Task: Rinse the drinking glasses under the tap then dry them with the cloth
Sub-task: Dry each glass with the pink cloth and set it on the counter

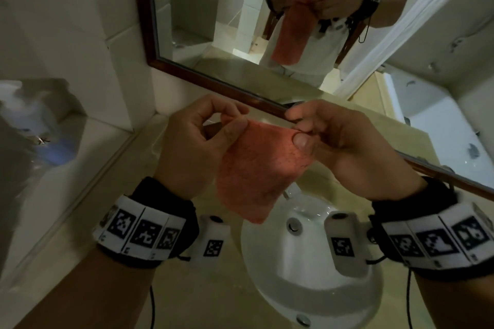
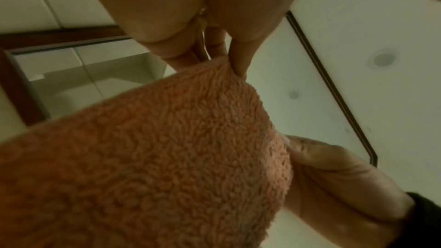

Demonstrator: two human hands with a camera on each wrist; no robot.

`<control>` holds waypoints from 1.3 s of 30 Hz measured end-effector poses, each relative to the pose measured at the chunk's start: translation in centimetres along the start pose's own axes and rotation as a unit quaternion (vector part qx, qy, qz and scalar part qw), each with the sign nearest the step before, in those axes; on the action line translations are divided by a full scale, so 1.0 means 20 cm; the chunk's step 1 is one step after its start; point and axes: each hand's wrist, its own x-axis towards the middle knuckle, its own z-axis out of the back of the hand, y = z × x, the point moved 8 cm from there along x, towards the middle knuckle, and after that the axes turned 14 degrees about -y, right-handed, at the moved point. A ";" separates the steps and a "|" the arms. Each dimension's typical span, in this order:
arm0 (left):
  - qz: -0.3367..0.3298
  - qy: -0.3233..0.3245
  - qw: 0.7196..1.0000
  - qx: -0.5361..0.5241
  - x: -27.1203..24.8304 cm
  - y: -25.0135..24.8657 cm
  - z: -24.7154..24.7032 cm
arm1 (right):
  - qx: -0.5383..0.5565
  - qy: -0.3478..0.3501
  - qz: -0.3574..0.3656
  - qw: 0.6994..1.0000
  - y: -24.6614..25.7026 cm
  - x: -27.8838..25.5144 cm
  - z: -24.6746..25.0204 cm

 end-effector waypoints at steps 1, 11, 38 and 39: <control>-0.001 0.000 1.000 -0.010 -0.01 -0.01 -0.01 | -0.005 0.013 0.006 1.000 0.01 -0.01 0.00; 0.165 0.212 0.963 0.004 -0.11 0.22 -0.20 | 0.228 -0.069 -0.043 0.970 0.07 0.05 0.09; 0.071 0.113 0.976 0.174 0.06 0.25 -0.06 | -0.033 -0.132 -0.054 0.989 -0.34 0.05 -0.11; 0.047 0.112 0.972 0.200 0.08 0.26 -0.06 | -0.048 -0.137 -0.046 0.988 -0.34 0.07 -0.11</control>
